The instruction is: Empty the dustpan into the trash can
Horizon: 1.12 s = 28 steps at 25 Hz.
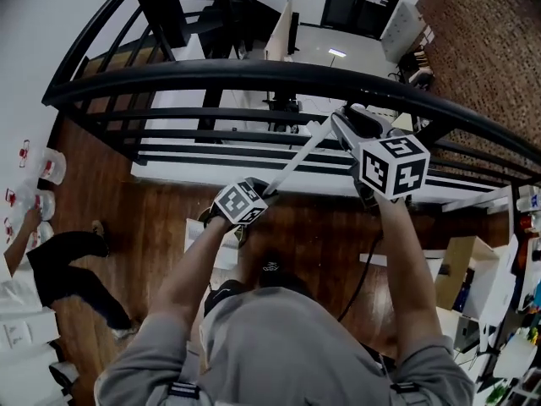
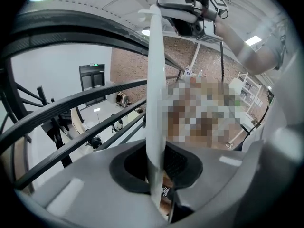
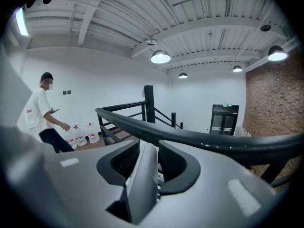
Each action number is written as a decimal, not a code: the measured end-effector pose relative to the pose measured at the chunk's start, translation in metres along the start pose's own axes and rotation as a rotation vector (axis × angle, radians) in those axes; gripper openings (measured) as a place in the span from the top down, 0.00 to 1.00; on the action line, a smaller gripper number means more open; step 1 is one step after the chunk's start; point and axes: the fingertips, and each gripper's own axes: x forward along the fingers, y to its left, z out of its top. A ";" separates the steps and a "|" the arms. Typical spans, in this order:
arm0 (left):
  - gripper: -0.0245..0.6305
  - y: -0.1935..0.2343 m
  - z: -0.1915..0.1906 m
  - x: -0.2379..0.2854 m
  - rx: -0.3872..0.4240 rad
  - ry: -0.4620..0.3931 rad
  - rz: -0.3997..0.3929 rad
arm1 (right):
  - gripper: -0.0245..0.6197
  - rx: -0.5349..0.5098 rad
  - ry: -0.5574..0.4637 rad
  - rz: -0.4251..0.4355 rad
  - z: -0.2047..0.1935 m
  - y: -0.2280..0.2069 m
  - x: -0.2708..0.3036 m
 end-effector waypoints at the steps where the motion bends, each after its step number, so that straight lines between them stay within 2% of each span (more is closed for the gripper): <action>1: 0.89 -0.004 -0.001 -0.007 -0.005 -0.008 0.010 | 0.77 -0.011 -0.009 0.018 0.005 0.010 -0.003; 6: 0.89 -0.012 -0.019 -0.052 -0.018 -0.048 0.101 | 0.79 -0.063 -0.071 0.131 0.029 0.075 -0.020; 11: 0.89 -0.030 -0.036 -0.098 0.021 -0.115 0.178 | 0.78 -0.060 -0.128 0.167 0.047 0.139 -0.053; 16: 0.89 -0.080 -0.081 -0.138 0.036 -0.140 0.190 | 0.77 -0.015 -0.126 0.179 0.036 0.212 -0.094; 23: 0.89 -0.152 -0.159 -0.191 0.047 -0.148 0.250 | 0.71 0.038 -0.138 0.271 0.009 0.337 -0.159; 28: 0.89 -0.186 -0.178 -0.214 0.072 -0.186 0.283 | 0.76 -0.031 -0.151 0.307 0.004 0.399 -0.201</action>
